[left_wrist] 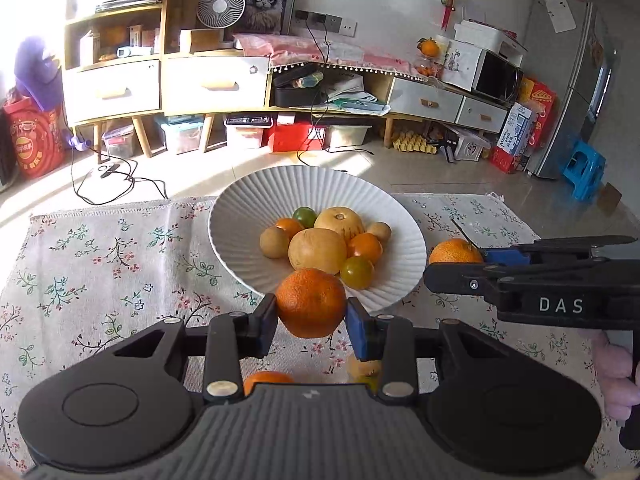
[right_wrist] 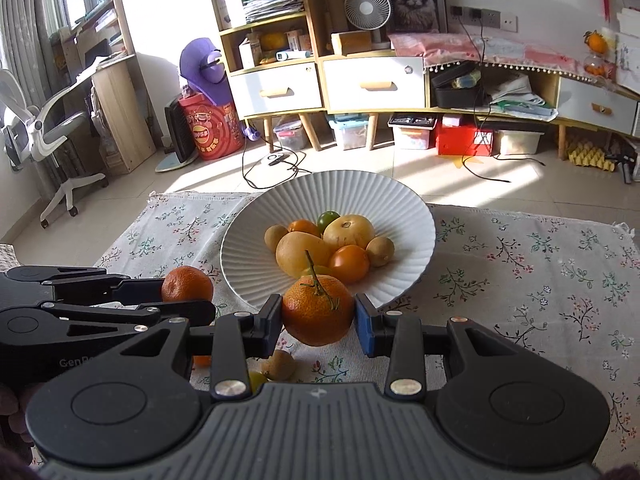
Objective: Organize fruits
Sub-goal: 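Carry both tangerines over the white plate with both tools, then lower both tangerines into the plate and open both tools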
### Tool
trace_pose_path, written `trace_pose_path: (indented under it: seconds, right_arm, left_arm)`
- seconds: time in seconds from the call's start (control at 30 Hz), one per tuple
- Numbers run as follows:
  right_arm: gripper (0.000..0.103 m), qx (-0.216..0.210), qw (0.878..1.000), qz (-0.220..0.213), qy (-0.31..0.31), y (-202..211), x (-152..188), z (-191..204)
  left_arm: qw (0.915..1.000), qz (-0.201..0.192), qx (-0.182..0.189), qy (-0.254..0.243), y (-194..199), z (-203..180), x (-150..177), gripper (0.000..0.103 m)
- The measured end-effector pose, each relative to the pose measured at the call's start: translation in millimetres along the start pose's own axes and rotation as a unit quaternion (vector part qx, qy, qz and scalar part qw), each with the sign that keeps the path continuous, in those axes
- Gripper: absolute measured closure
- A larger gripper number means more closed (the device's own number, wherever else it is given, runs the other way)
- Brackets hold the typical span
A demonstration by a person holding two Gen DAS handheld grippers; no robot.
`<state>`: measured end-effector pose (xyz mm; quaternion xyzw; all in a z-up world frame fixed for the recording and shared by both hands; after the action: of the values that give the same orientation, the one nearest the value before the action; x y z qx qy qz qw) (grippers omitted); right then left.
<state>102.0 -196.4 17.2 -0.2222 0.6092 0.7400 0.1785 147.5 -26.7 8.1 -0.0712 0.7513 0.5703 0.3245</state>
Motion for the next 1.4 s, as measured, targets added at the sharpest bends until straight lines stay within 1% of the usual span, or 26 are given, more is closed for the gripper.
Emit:
trace_pose_path:
  seconds: [0.2, 0.3, 0.4, 0.5, 0.67, 0.9, 1.0, 1.17, 1.3, 1.4]
  right_arm:
    - [0.068, -0.010, 1.000, -0.008, -0.019, -11, -23, -20]
    - [0.068, -0.014, 0.999, -0.017, -0.028, -20, -33, -26]
    - [0.068, -0.026, 0.999, -0.026, -0.033, -29, -38, -31]
    - [0.068, -0.026, 0.999, -0.030, -0.032, -39, -39, -34]
    - [0.068, -0.014, 0.999, -0.027, -0.041, -49, -38, -43]
    - [0.068, -0.006, 0.999, -0.027, -0.042, -54, -42, -48]
    - [0.068, -0.003, 0.999, -0.028, -0.040, -58, -44, -49]
    - [0.068, -0.004, 0.999, -0.026, -0.045, -61, -45, -49]
    - [0.067, -0.005, 0.999, -0.026, -0.043, -61, -46, -50]
    - [0.063, -0.008, 0.998, -0.030, -0.050, -59, -46, -50]
  left_arm:
    - [0.9999, -0.010, -0.004, 0.012, -15, 5, -32, 0.069]
    - [0.9998, -0.009, 0.000, 0.020, -26, 9, -45, 0.069]
    - [0.9994, -0.004, 0.005, 0.035, -40, 13, -55, 0.069]
    - [0.9991, 0.001, 0.003, 0.042, -51, 16, -61, 0.069]
    - [0.9987, 0.001, 0.012, 0.049, -64, 18, -70, 0.069]
    - [0.9981, 0.017, -0.013, 0.058, -78, 17, -81, 0.069]
    - [0.9973, 0.021, -0.019, 0.068, -80, 20, -82, 0.068]
    - [0.9965, 0.020, -0.006, 0.080, -78, 23, -84, 0.068]
    - [0.9967, 0.015, -0.006, 0.079, -76, 22, -84, 0.067]
    - [0.9972, 0.007, -0.009, 0.074, -72, 19, -84, 0.061]
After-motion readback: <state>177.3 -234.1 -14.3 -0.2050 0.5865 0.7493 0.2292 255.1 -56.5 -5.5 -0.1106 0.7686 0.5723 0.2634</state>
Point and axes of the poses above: each gripper's, at about its wrist camera, not at the fingertips, and y roughly against the way its jaws point, z to its left, x to its underside, the point moved 1 cm from there along -y, roughly the way its jaws point, and after that the axes turned 15 degrees about z, right-handed, at the moved point
